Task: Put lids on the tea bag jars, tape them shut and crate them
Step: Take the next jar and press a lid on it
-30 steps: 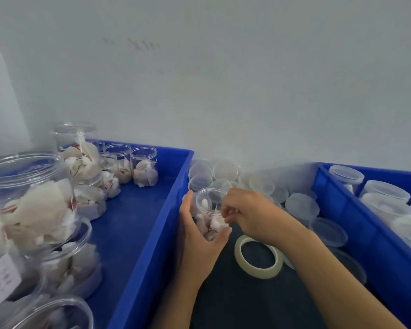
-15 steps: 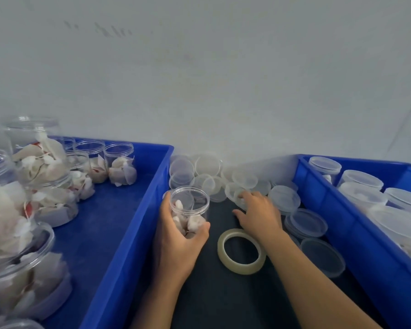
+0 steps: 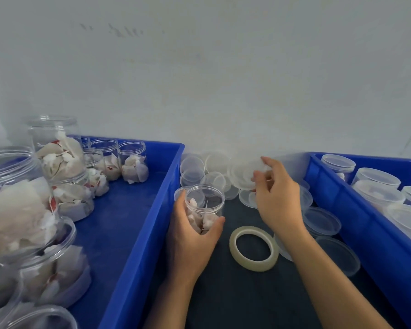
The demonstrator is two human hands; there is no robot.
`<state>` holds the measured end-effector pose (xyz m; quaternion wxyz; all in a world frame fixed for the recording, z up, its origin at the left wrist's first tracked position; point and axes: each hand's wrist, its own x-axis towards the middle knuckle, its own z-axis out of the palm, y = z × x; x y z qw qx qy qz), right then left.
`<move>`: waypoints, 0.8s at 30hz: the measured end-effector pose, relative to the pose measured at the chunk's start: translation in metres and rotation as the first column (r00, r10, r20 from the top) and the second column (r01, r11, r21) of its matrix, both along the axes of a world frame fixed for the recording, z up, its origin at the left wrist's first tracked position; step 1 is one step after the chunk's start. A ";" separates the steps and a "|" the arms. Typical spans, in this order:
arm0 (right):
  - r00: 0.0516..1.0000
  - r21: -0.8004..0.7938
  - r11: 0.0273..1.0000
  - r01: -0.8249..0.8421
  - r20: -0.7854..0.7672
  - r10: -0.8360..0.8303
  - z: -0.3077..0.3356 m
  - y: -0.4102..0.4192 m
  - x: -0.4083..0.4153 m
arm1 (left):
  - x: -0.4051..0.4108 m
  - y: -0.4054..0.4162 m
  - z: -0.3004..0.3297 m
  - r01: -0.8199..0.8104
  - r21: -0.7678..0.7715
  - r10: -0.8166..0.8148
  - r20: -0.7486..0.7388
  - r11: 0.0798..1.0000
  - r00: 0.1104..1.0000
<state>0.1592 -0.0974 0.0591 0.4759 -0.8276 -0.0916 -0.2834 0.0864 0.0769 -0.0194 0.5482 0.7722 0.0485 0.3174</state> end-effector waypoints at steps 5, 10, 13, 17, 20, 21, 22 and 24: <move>0.952 0.404 0.891 -0.208 -0.127 0.280 0.007 0.012 -0.033 | -0.002 -0.004 0.004 0.065 0.051 -0.066 0.030 0.997 0.997; 0.931 0.448 0.876 -0.181 -0.210 0.299 -0.010 0.022 -0.046 | -0.004 -0.008 0.006 0.096 0.143 -0.110 0.094 0.985 0.989; 0.942 0.453 0.880 -0.144 -0.208 0.262 -0.019 0.019 -0.047 | -0.003 -0.010 0.005 0.131 0.154 -0.147 0.099 0.979 0.984; 0.959 0.377 0.920 -0.112 -0.203 0.200 -0.025 0.018 -0.048 | -0.003 -0.013 0.005 0.146 0.210 -0.174 0.123 0.967 0.977; 0.975 0.290 0.956 -0.050 -0.193 0.110 -0.029 0.017 -0.052 | -0.003 -0.016 0.004 0.152 0.213 -0.179 0.114 0.965 0.977; 0.979 0.254 0.967 -0.034 -0.186 0.083 -0.031 0.017 -0.054 | -0.004 -0.017 0.005 0.129 0.227 -0.158 0.114 0.965 0.981; 0.984 0.226 0.974 -0.024 -0.168 0.064 -0.032 0.017 -0.056 | -0.006 -0.017 0.006 0.106 0.250 -0.140 0.123 0.962 0.982; 0.994 0.203 0.979 -0.021 -0.102 0.043 -0.033 0.018 -0.060 | -0.009 -0.017 0.008 0.099 0.288 -0.146 0.149 0.953 0.978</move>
